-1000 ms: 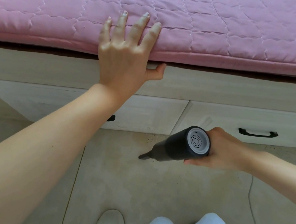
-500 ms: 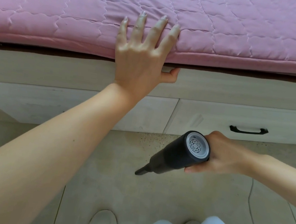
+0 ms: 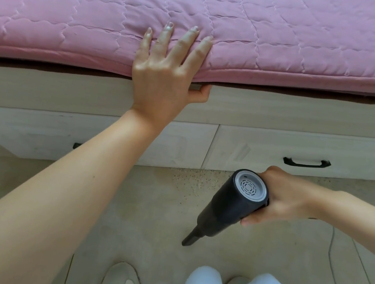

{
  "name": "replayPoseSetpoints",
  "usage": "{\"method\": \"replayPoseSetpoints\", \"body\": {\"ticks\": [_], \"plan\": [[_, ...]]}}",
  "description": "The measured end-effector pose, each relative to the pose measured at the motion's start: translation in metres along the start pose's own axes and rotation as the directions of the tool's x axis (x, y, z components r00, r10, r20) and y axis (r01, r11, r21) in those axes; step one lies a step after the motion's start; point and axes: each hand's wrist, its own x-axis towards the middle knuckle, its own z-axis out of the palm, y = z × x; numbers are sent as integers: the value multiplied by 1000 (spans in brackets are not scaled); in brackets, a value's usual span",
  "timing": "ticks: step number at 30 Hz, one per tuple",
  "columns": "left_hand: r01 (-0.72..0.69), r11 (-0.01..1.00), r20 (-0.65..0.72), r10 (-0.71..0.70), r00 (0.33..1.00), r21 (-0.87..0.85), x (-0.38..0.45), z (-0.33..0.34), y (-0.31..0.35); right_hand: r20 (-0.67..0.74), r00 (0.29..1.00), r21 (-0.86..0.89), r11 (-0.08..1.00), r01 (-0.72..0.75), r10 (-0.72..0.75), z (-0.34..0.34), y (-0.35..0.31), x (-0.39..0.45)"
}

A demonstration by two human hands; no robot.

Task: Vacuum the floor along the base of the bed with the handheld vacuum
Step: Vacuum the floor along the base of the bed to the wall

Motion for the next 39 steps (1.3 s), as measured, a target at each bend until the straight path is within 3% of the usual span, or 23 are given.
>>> {"method": "replayPoseSetpoints", "body": {"ticks": [8, 17, 31, 39], "plan": [[14, 1000, -20, -15, 1000, -23, -2, 1, 0, -159, 987, -49, 999, -12, 4, 1, 3, 1], [1, 1000, -43, -2, 999, -23, -4, 5, -1, -221, 975, -113, 993, -26, 0, 3, 3, 12], [-13, 1000, -52, 12, 999, -17, -5, 6, -2, -57, 998, 3, 1000, 11, -11, -6, 10, -4], [-33, 999, -91, 33, 995, 8, -8, 11, -4, -149, 988, 42, 999, -18, 25, -2, 15, 0]]}}
